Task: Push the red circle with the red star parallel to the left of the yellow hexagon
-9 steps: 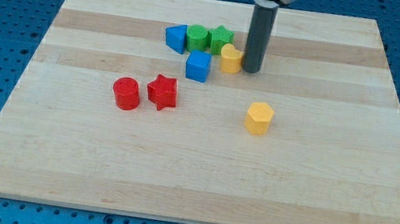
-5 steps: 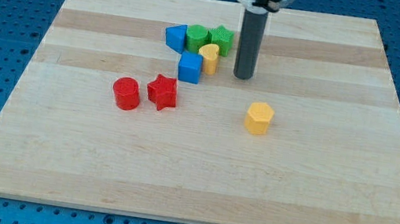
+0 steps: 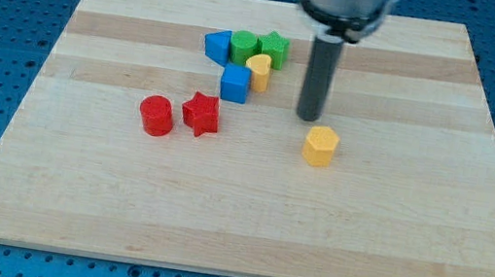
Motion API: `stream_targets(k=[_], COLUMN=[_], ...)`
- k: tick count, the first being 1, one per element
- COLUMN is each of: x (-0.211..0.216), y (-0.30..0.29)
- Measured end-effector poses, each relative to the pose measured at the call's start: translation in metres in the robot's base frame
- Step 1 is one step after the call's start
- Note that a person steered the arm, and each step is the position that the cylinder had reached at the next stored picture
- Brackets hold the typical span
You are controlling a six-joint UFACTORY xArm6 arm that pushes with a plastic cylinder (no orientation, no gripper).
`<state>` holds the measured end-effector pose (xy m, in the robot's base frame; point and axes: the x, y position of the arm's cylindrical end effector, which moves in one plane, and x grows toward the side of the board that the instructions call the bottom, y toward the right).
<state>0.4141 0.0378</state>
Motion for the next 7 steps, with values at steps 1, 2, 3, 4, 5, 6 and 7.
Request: stream_targets(k=[1,2,3,4,5,6,7], x=[0.000,0.005,0.018,0.024,0.024,0.023,0.007], y=[-0.004,-0.075,-0.121,-0.158,-0.164,-0.164,-0.163])
